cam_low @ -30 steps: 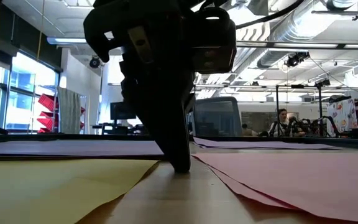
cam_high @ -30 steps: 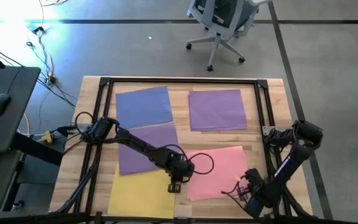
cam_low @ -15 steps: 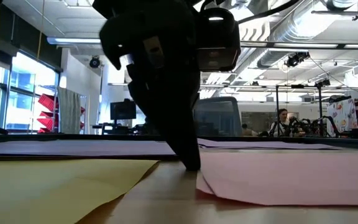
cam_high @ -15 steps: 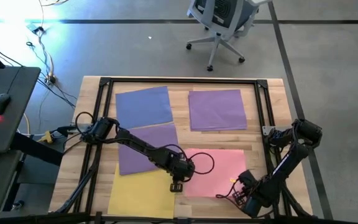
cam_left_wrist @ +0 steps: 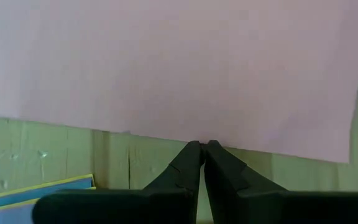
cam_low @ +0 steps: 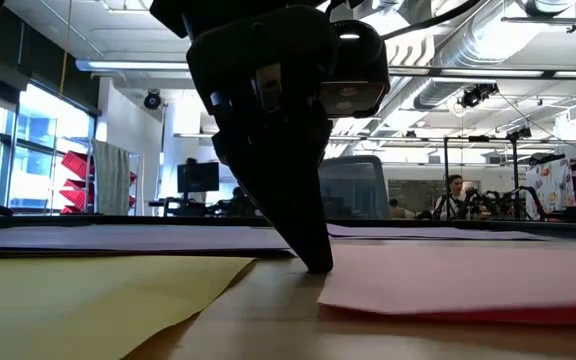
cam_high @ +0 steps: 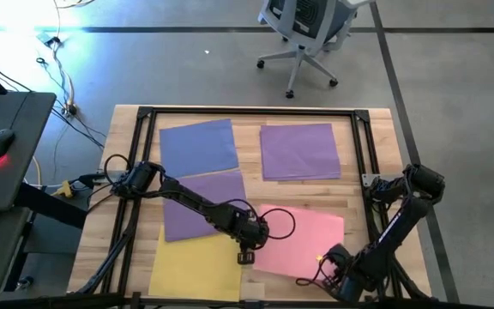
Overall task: Organize paper
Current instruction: Adjust the pink papers
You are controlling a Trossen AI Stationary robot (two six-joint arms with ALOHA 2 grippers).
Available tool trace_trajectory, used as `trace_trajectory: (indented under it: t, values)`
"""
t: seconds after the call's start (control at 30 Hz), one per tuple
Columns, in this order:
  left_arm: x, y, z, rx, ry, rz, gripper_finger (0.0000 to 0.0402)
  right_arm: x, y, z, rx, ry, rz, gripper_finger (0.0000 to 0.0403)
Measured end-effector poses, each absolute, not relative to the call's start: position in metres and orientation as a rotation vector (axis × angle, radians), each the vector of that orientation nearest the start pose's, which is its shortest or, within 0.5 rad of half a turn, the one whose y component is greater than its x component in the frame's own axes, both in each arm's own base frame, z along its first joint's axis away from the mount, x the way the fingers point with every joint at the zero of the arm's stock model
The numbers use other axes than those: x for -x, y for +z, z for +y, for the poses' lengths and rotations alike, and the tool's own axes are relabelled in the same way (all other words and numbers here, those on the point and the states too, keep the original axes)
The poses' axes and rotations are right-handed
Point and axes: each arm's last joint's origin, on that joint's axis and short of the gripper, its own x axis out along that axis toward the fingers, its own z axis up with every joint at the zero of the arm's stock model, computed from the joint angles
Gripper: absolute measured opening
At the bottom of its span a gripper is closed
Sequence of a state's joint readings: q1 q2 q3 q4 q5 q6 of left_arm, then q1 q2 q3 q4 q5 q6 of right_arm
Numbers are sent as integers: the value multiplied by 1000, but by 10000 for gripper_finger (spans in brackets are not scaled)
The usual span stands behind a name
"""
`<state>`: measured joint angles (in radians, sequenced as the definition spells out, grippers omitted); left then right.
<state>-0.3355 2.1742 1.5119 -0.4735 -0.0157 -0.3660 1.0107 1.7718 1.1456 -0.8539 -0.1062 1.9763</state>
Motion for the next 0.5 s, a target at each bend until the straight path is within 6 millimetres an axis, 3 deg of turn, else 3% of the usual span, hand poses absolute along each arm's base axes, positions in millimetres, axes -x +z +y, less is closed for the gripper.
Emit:
trace_trajectory:
  t: [0.33, 0.5]
  values:
    - [-416, 130, -144, 135, -57, 1158, 0, -160, 176, 267, -897, -777, 1613, 0]
    - [-416, 130, -144, 141, -52, 1158, 0, -165, 183, 265, -926, -722, 1452, 0]
